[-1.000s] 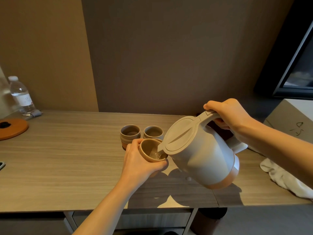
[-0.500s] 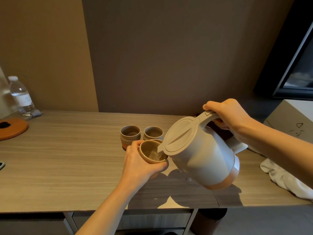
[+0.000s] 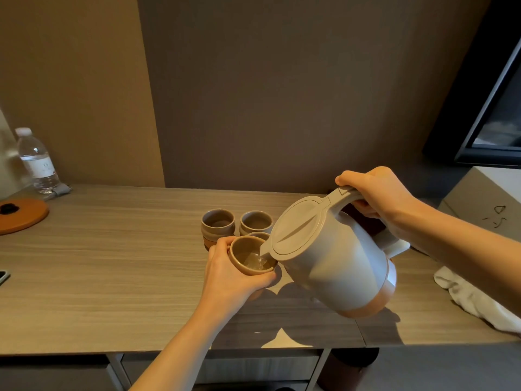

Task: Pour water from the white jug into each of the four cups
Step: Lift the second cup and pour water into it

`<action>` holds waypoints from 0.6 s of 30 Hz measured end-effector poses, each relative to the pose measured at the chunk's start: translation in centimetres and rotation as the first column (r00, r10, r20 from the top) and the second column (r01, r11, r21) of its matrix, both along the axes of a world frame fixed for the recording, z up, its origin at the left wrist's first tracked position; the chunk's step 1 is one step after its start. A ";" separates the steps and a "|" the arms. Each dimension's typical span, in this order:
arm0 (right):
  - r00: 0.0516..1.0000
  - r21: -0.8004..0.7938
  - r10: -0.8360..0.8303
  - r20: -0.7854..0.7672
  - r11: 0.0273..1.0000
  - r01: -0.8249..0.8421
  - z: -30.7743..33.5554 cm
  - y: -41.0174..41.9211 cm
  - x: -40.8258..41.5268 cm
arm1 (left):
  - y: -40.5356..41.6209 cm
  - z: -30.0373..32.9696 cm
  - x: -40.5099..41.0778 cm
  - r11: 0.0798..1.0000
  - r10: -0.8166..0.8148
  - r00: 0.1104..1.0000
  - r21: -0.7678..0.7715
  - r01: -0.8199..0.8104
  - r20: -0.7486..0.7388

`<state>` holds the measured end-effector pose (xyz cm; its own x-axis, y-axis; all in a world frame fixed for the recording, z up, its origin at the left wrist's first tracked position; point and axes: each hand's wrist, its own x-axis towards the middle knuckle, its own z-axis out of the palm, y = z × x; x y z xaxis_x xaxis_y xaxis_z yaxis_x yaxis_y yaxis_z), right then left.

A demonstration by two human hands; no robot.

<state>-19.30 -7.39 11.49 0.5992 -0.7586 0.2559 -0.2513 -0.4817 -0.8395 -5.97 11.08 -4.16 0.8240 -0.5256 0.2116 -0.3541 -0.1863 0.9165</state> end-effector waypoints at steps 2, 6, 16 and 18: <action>1.000 0.004 0.008 -0.016 1.000 -0.008 0.0 0.1 0.0 | 0.0 -0.2 0.0 1.000 0.006 1.000 0.007 -0.006 -0.005; 1.000 -0.005 0.006 -0.006 1.000 -0.006 -0.1 0.1 0.0 | 0.0 -0.4 0.0 1.000 0.012 1.000 0.005 -0.012 -0.012; 1.000 -0.016 -0.004 -0.010 1.000 0.004 -0.1 0.3 0.3 | 0.1 -0.4 0.0 1.000 0.023 0.999 -0.016 -0.024 -0.028; 1.000 -0.016 -0.002 -0.012 1.000 0.002 -0.1 0.4 0.3 | 0.2 -0.4 0.0 0.999 0.026 0.999 -0.018 -0.026 -0.029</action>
<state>-19.04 -7.03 11.38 0.6008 -0.7556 0.2610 -0.2623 -0.4948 -0.8285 -5.97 11.25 -4.54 0.8433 -0.5002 0.1966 -0.3224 -0.1780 0.9297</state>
